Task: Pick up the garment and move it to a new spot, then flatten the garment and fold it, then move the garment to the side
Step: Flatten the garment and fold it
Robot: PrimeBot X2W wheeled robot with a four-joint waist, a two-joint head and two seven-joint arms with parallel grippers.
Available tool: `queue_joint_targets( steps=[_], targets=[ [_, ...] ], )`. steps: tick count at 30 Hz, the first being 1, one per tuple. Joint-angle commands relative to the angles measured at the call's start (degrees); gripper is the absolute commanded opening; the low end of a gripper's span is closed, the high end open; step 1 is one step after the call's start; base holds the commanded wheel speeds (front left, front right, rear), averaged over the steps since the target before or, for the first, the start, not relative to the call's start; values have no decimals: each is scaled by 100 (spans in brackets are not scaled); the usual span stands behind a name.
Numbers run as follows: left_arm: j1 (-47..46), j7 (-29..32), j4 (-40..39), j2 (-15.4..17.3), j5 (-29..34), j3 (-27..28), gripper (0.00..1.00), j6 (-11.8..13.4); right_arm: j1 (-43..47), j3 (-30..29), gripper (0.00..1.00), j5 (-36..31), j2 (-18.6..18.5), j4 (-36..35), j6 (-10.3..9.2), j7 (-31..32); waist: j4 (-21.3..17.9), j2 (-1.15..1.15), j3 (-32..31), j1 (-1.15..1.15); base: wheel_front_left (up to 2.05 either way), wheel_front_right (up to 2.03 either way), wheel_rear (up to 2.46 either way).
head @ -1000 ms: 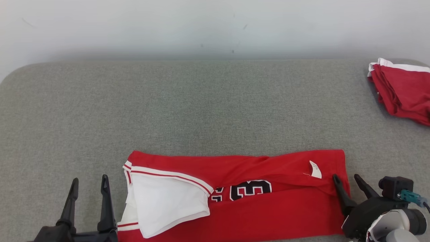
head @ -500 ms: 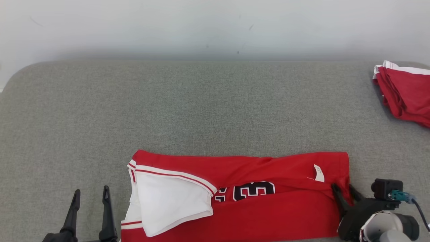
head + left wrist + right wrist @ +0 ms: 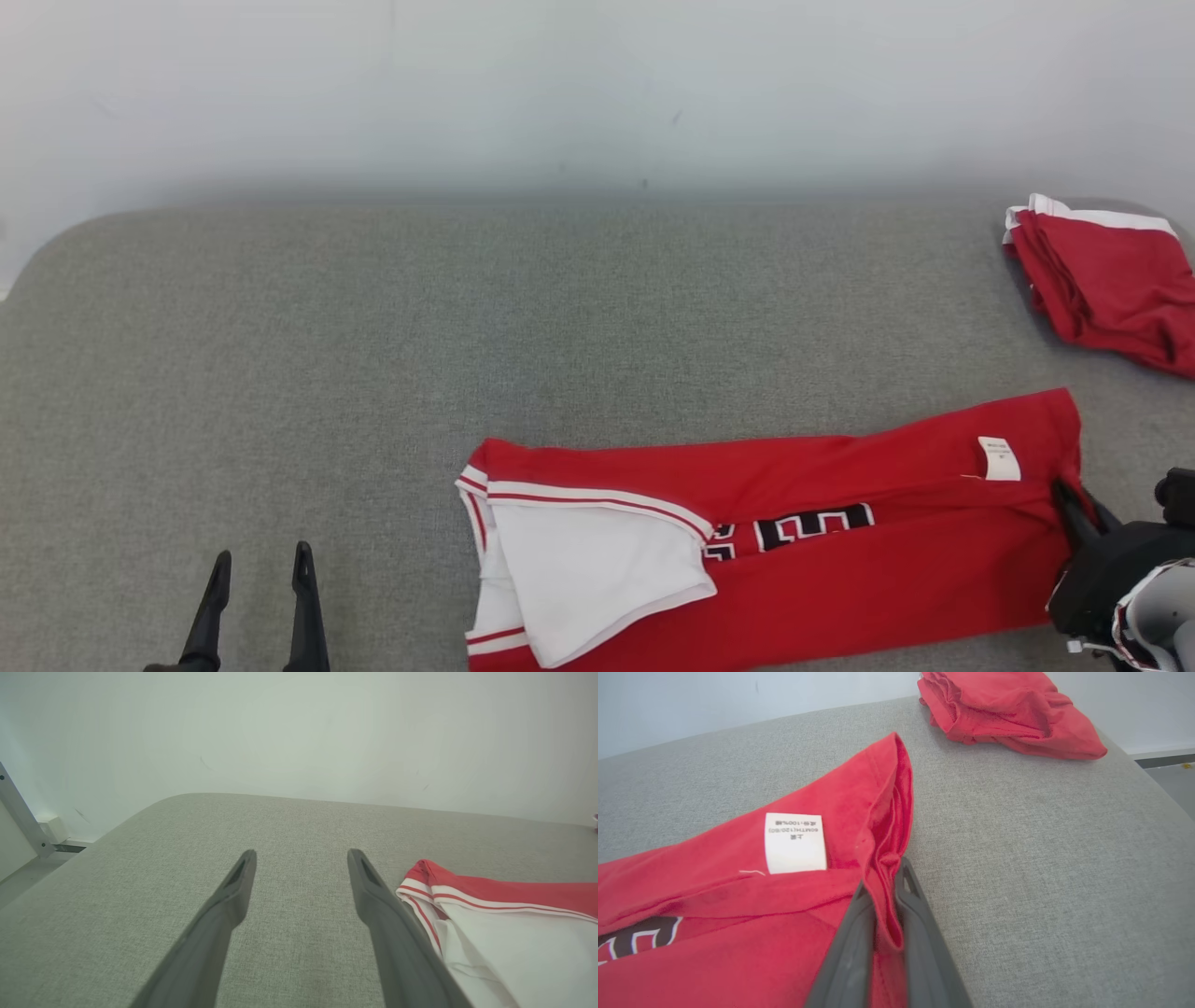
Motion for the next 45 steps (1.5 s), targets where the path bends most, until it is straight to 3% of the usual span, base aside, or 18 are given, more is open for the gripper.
queue_joint_targets(
  steps=[1, 6, 15, 23, 31, 45],
  targets=[
    [105, -13, 16, -14, 8, 7, 100, 21, 14, -21, 0, -42, -98, -51, -18, 23, -26, 0, -59, 0, 0, 0, 0],
    [208, -13, 25, -14, -69, -7, 100, 84, 138, 141, 0, 42, -75, -461, -18, 232, -108, 0, -177, 0, 0, 0, 0],
    [343, -13, 38, -14, -117, -25, 100, 146, 280, 931, 0, 315, 304, -2106, -17, 781, -216, 0, -302, 0, 0, 0, 0],
    [184, -13, 55, -14, -152, -146, 100, 168, 104, 1703, 0, 396, 1094, -2933, -17, 1160, -85, 0, -217, 0, 0, 0, 0],
    [-15, -13, 166, -12, -198, -383, 100, 166, -253, 2270, 0, 212, 1866, -2426, -17, 1080, 224, 0, -55, 0, 0, 0, 0],
    [-396, -13, 402, -12, -398, -686, 100, 148, -918, 2926, 0, 42, 2133, -848, -17, 381, 808, 0, 201, 0, 0, 0, 0]
  ],
)
